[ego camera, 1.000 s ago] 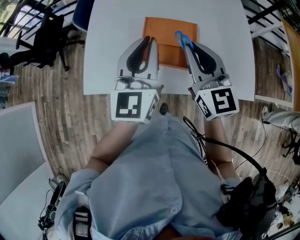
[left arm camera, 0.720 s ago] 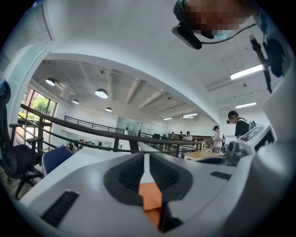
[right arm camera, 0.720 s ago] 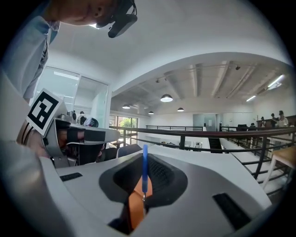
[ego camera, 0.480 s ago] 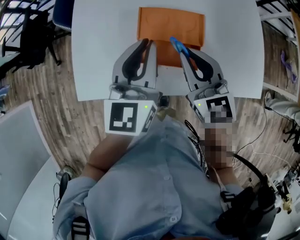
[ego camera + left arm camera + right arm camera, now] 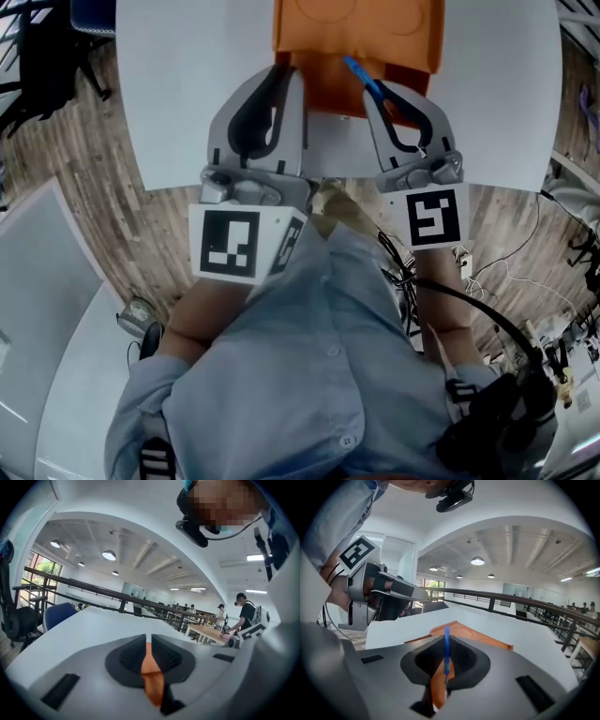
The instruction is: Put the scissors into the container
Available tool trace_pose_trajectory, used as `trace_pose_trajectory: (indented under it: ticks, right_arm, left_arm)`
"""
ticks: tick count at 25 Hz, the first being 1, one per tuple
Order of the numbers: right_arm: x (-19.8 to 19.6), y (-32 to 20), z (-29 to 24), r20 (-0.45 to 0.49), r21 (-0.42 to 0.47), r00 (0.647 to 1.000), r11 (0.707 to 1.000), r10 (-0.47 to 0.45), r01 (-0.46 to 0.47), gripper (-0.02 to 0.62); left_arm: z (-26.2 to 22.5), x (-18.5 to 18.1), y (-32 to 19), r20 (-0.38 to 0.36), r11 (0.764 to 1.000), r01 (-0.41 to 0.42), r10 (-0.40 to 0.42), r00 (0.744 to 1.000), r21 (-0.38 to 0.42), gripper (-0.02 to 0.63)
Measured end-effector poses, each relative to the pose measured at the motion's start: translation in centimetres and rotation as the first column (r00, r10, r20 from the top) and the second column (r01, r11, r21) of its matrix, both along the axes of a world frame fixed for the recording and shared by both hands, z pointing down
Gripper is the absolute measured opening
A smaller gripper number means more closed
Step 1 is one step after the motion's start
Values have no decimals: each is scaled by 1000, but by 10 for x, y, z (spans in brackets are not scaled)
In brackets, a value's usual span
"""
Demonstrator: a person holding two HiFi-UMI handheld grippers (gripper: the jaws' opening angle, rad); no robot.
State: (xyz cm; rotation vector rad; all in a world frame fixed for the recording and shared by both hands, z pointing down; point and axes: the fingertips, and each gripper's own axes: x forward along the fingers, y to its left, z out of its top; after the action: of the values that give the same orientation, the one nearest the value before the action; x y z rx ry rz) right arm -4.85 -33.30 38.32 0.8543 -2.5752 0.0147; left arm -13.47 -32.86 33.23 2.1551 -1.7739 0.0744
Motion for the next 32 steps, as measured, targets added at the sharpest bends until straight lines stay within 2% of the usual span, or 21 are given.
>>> trace_pose_trajectory:
  ticks: [15, 23, 28, 32]
  right_arm:
    - [0, 0, 50, -168, -63, 984, 997, -63, 53, 38]
    - [-9, -9, 65, -197, -102, 977, 993, -83, 64, 38]
    - [-35, -7, 76, -220, -128, 971, 989, -98, 71, 38]
    - [-19, -7, 75, -212, -138, 970, 986, -117, 89, 38]
  left_arm:
    - [24, -20, -9, -31, 996, 74, -76, 997, -52, 40]
    - [36, -30, -18, -40, 994, 88, -91, 995, -72, 40]
    - [43, -59, -15, -49, 992, 100, -104, 993, -80, 40]
    - [42, -40, -18, -48, 992, 95, -100, 994, -84, 40]
